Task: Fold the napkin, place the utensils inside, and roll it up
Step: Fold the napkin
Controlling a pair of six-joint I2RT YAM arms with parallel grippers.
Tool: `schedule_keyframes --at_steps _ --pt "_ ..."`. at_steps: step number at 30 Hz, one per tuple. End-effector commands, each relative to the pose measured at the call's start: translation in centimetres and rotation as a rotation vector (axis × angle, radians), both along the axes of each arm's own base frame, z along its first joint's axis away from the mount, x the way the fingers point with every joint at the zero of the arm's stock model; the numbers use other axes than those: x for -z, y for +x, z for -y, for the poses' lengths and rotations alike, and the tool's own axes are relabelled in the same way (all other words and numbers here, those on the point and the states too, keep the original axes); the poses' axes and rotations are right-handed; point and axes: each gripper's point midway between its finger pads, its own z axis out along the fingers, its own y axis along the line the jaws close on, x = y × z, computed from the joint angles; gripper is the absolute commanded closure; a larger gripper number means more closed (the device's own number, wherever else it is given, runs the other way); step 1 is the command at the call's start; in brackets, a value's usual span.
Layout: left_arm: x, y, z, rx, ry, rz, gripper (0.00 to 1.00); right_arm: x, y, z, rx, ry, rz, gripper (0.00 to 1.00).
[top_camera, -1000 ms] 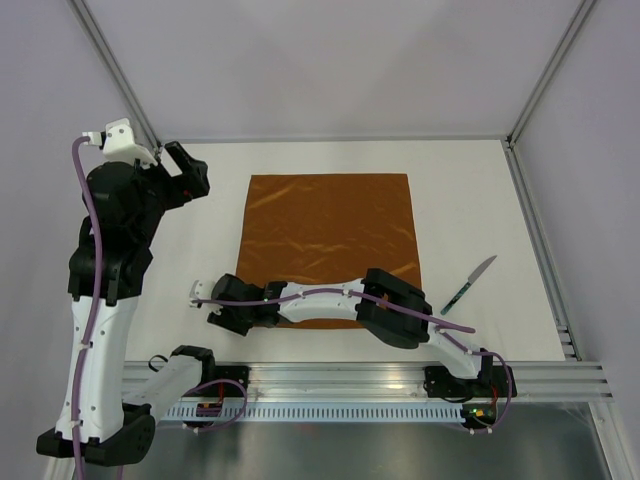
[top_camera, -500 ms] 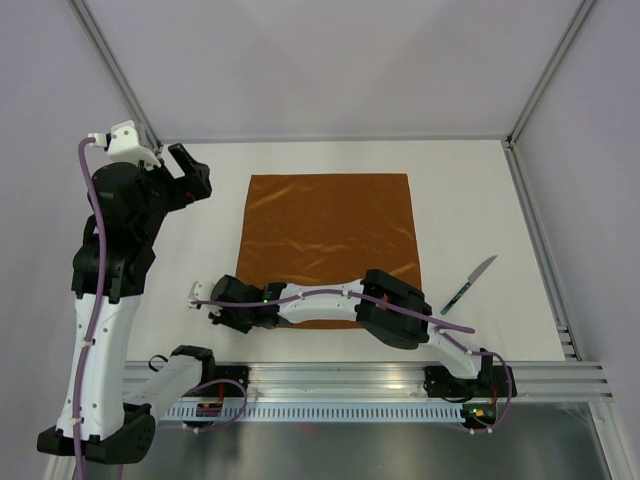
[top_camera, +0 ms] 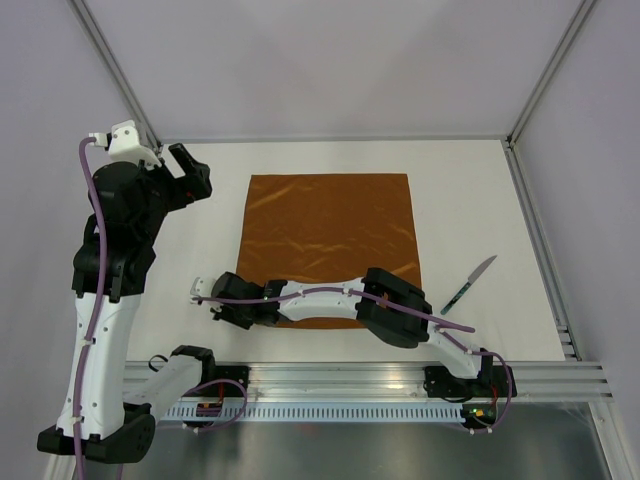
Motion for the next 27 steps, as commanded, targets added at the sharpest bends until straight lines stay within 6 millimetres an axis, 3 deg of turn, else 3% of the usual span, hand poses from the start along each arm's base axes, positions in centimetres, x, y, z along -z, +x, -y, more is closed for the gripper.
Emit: schedule_keyframes --at_steps 1,4,14,27 --pt "-0.7 0.2 -0.2 0.004 0.024 0.028 0.00 -1.6 1.4 1.1 0.038 -0.032 0.043 0.94" --pt "-0.6 0.2 -0.1 0.005 0.021 0.026 0.00 -2.9 2.2 1.3 0.056 -0.020 0.070 0.96" --pt "-0.6 0.2 0.1 0.012 0.013 0.028 0.00 -4.1 4.6 2.6 0.103 -0.032 0.112 0.99" --pt "0.2 0.4 0.2 0.013 0.009 0.010 0.00 -8.8 7.9 4.9 0.168 0.036 0.115 0.99"
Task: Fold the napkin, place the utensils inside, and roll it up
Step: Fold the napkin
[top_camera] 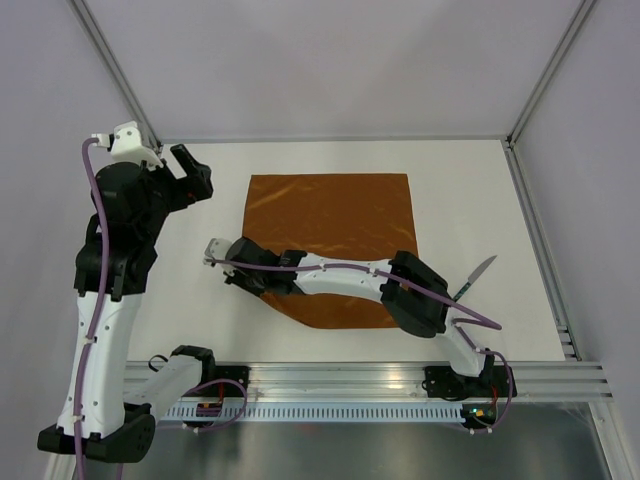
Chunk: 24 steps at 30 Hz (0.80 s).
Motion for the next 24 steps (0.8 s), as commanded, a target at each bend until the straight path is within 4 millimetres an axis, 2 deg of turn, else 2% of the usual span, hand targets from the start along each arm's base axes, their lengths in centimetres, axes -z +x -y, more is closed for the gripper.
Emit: schedule_keyframes --at_steps 1,6,11,20,24 --pt "0.0 0.3 0.1 0.012 0.009 0.013 0.00 -4.4 1.4 1.5 0.037 0.040 0.039 1.00" --pt "0.2 0.3 0.2 0.016 0.006 0.009 0.00 -5.2 3.5 2.9 0.078 0.046 0.046 1.00" --pt "0.4 0.3 0.3 0.019 0.004 0.009 0.00 -5.1 5.9 4.6 0.126 0.039 0.050 1.00" --pt "1.4 0.6 0.8 0.035 -0.019 -0.001 0.00 -4.4 10.9 9.6 0.233 0.010 0.072 1.00" --pt "2.1 0.9 1.2 0.046 -0.045 -0.013 0.00 -4.4 13.4 12.7 0.297 -0.003 0.093 1.00"
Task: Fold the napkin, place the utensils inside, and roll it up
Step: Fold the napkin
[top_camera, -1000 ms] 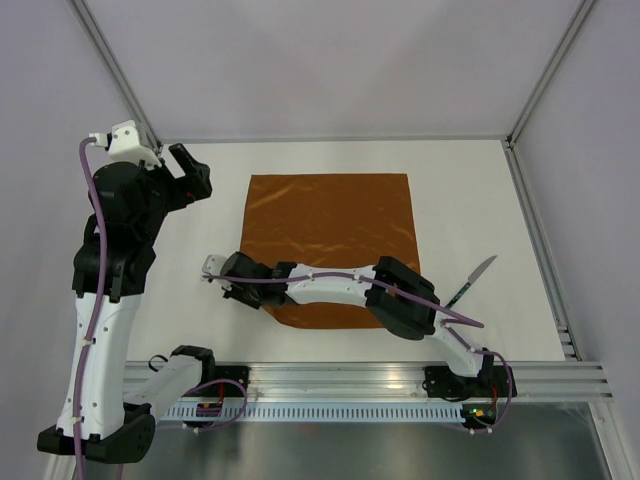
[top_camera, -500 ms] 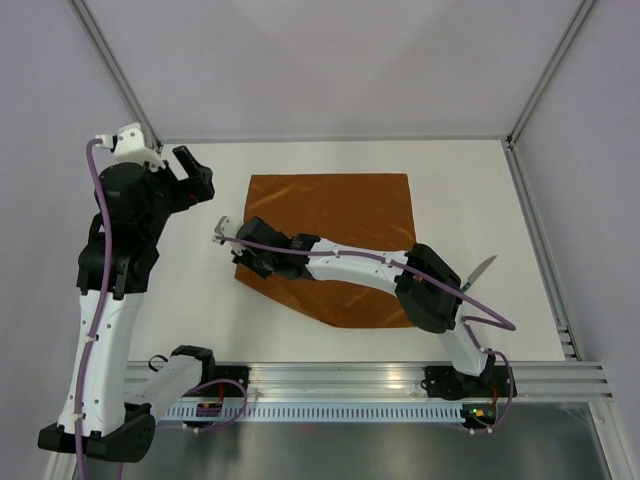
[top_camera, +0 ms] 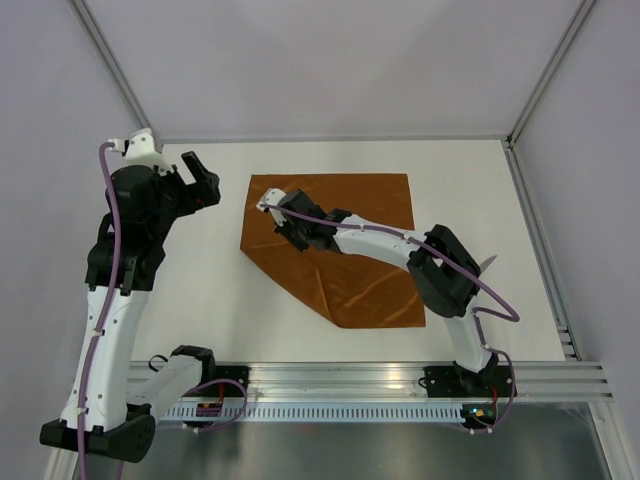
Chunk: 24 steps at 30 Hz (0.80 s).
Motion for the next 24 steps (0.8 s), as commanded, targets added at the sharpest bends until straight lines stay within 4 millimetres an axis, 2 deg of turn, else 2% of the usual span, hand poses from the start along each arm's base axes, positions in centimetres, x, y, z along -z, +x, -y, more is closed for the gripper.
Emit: schedule_keyframes --at_steps 1,13,24 --pt "-0.9 0.3 0.8 0.025 -0.054 0.049 0.00 -3.4 2.3 2.5 0.057 0.012 0.083 1.00" --pt "0.5 1.1 2.1 0.068 -0.115 0.043 0.00 -3.9 10.5 11.1 0.248 -0.011 0.146 1.00" --pt "0.8 1.5 2.4 0.082 -0.114 0.039 0.00 -3.2 16.0 17.0 0.388 -0.018 0.168 0.99"
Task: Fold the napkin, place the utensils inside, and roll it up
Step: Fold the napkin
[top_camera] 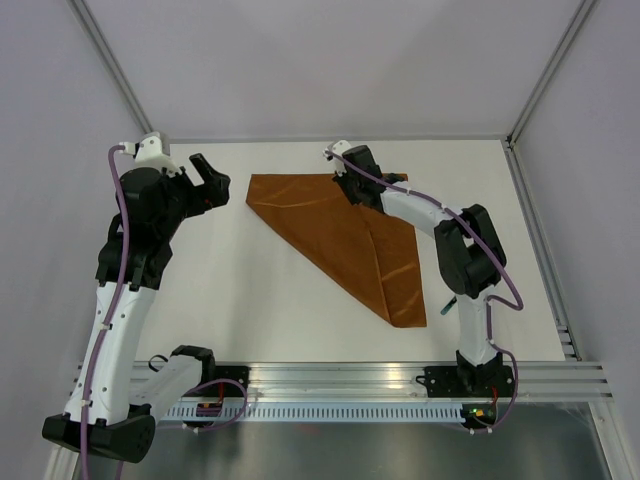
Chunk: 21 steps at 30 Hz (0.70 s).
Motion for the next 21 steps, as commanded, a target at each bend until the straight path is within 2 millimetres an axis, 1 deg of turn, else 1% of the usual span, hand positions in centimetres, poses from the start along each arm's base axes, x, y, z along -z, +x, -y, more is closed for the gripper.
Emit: schedule_keyframes --at_steps 1,3,4,6,7,9,10,13,15,16,18,19,21 --pt "-0.9 0.3 0.5 0.016 -0.037 0.036 0.00 -1.4 2.9 2.1 0.066 -0.010 0.062 0.99" --pt "-0.9 0.4 0.6 0.017 -0.038 0.036 0.00 -1.3 3.6 2.7 0.079 -0.009 0.065 1.00" --pt "-0.9 0.4 0.6 0.017 -0.038 0.035 0.00 -1.1 4.0 3.4 0.094 -0.011 0.062 0.99" --pt "-0.7 0.5 0.5 0.016 -0.037 0.030 0.00 -1.2 4.7 4.1 0.110 -0.010 0.066 1.00" --pt "-0.7 0.5 0.6 0.017 -0.037 0.030 0.00 -0.9 5.2 5.0 0.128 -0.014 0.064 1.00" --pt "-0.6 0.5 0.6 0.019 -0.037 0.029 0.00 -1.0 5.7 5.5 0.137 -0.018 0.073 1.00" --pt "-0.6 0.6 0.6 0.017 -0.037 0.027 0.00 -1.0 6.1 6.2 0.152 -0.018 0.075 1.00" --pt "-0.7 0.6 0.7 0.020 -0.038 0.032 0.00 -0.7 7.0 7.5 0.178 -0.019 0.074 1.00" --pt "-0.6 0.7 0.6 0.020 -0.038 0.027 0.00 -0.7 7.5 8.0 0.188 -0.019 0.079 1.00" --pt "-0.5 0.7 0.7 0.021 -0.039 0.027 0.00 -0.4 7.8 8.6 0.198 -0.022 0.074 0.99" --pt "-0.4 0.8 0.7 0.023 -0.039 0.022 0.00 -0.6 8.3 9.0 0.209 -0.018 0.084 0.99" --pt "-0.4 0.8 0.7 0.021 -0.039 0.022 0.00 -0.5 8.6 9.6 0.220 -0.018 0.085 1.00" --pt "-0.3 0.9 0.7 0.021 -0.038 0.021 0.00 -0.5 9.0 9.9 0.226 -0.019 0.089 1.00"
